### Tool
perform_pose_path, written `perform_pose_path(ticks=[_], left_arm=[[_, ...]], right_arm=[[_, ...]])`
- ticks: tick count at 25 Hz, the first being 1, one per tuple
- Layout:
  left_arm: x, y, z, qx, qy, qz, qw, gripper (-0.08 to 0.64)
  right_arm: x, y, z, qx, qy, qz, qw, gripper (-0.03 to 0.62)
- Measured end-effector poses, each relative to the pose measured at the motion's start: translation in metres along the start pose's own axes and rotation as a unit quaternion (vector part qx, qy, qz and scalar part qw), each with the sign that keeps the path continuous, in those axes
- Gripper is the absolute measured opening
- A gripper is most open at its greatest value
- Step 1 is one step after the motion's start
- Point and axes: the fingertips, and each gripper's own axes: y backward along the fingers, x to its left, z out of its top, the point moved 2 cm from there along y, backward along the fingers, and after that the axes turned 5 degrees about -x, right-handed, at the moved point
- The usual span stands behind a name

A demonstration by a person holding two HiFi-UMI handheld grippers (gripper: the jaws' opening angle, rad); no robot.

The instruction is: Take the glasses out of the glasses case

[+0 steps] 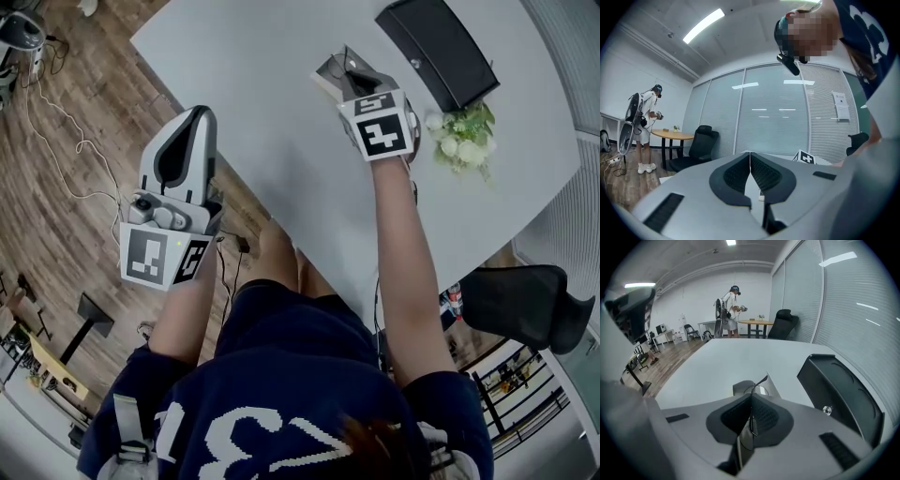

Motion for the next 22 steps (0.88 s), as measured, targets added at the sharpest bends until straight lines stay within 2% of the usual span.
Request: perform_pose_path(ticks=[5,11,17,22], left_arm=[[-0.003,0.0,0.01,-0.011,-0.005,-0.005,0.9999,0.017],[-0.018,-0.001,0.032,-0.029,-0.013,-0.014,0.9994,0.017],[-0.024,-0.002,0.073,-0.065,-0.034,-0.02,0.9971,0.018],[-0.036,-0.002,0.114,-0.101,-0.054,-0.027,0.993,0.017]], right_arm=[[0.0,0.033,0.028,-0.087,-0.018,0.007,0.996,0.029],[-0.004,0.088,0.062,-0.182,-0.041,0.01,0.982,0.029],[-0.005,0.163,0.107,-0.288,-0.057,-0.005,0.956,0.029],[-0.005,0.228,0.137,-0.354,-0.047,-0.029,0.933,0.029]])
